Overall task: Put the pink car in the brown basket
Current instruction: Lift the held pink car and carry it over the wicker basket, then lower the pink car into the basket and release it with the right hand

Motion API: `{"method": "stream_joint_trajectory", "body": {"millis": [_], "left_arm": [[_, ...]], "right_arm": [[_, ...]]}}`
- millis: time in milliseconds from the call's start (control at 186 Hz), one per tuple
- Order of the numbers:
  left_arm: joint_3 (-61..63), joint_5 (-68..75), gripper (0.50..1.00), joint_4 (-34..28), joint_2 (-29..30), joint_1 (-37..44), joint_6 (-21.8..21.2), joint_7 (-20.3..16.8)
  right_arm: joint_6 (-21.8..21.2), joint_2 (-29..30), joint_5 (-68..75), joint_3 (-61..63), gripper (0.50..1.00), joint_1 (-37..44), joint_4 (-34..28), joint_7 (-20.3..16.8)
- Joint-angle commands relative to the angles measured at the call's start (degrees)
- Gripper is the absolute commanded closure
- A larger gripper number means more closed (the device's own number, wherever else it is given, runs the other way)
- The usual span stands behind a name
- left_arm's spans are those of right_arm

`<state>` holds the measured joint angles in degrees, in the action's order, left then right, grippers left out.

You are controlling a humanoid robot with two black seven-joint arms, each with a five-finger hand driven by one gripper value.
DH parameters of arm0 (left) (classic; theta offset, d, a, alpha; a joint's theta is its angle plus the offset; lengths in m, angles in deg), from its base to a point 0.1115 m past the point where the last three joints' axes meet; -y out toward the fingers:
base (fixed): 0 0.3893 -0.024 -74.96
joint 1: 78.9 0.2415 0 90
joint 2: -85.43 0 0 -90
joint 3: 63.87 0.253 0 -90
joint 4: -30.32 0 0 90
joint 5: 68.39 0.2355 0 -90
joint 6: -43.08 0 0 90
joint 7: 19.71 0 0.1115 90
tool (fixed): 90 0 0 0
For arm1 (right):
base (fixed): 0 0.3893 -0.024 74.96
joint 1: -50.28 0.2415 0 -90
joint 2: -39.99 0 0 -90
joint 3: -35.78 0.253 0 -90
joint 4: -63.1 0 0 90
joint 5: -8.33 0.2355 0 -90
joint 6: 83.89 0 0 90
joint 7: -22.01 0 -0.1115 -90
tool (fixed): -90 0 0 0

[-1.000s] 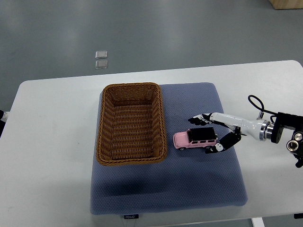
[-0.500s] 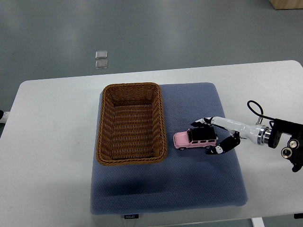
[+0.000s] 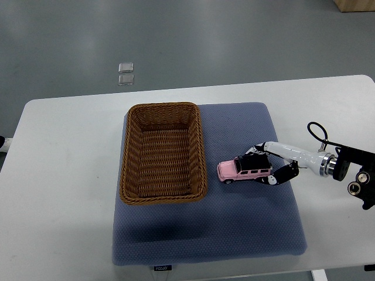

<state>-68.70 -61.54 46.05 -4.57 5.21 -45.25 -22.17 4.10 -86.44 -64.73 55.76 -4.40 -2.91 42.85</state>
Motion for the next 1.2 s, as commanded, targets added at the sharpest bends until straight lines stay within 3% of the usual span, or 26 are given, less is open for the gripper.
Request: {"method": "stream_joint_trajectory", "body": {"millis": [0, 301, 629, 812, 952, 1194], "left_arm": [[-0.01, 0.0, 0.5, 0.0, 0.0, 0.0, 0.0, 0.0], [-0.01, 0.0, 0.5, 0.0, 0.0, 0.0, 0.0, 0.0], [-0.01, 0.0, 0.5, 0.0, 0.0, 0.0, 0.0, 0.09], [-0.01, 0.0, 0.5, 0.18, 0.0, 0.0, 0.0, 0.0], [-0.01, 0.0, 0.5, 0.27, 0.0, 0.0, 0.0, 0.08], [-0.1, 0.0, 0.5, 0.18, 0.0, 0.0, 0.0, 0.0]], "right_arm": [[-0.1, -2.24, 0.81, 0.41, 1.0, 1.77, -0.17, -0.01], [-0.63, -4.79, 1.25, 0.59, 1.0, 5.81, -0.88, -0.01], [-2.74, -2.59, 4.85, -0.29, 1.0, 14.51, -0.61, -0.01], [-4.15, 6.46, 7.49, -2.22, 1.0, 19.7, 2.73, -0.01], [-3.44, 16.65, 7.4, -8.2, 1.0, 23.48, 10.98, 0.08], [-3.09, 28.87, 6.35, -10.92, 1.0, 23.13, 21.53, 0.17]]}}
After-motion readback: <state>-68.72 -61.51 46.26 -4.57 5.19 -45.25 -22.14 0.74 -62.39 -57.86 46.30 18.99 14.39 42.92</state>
